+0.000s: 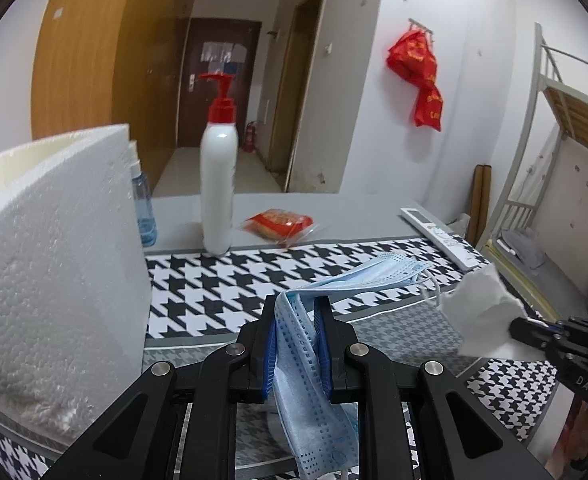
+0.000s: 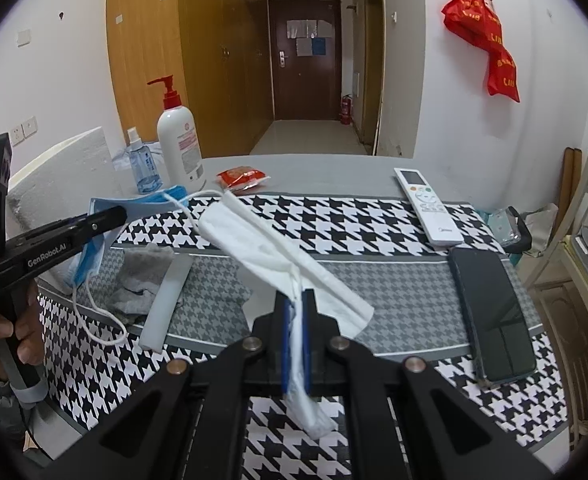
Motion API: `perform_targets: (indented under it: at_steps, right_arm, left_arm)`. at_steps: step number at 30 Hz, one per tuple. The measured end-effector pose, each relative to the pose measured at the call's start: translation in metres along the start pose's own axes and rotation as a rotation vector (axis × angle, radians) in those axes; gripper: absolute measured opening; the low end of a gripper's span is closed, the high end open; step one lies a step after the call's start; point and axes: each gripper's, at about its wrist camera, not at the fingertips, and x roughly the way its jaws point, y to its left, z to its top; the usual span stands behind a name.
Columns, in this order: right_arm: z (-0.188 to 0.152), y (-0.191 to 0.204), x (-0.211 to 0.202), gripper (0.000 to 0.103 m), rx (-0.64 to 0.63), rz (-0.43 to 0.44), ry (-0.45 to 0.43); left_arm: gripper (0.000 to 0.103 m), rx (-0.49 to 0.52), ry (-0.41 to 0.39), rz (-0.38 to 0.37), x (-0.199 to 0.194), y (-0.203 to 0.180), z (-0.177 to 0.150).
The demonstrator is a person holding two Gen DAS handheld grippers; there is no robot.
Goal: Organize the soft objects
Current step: 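Lift the white cloth with the right tool while the left tool carries the blue mask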
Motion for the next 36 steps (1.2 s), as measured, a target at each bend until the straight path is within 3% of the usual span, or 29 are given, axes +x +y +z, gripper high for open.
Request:
perform_targets:
  at_steps: [15, 36]
  right_arm:
    - [-0.006, 0.003, -0.009, 0.008, 0.071, 0.011, -0.058]
    - [0.008, 0.034, -0.017, 0.008, 0.074, 0.016, -0.134]
  left_arm:
    - [0.019, 0.072, -0.028, 0.020, -0.018, -0.012, 0.007]
    - [0.019, 0.088, -0.057, 0.023, -0.045, 0.004, 0.012]
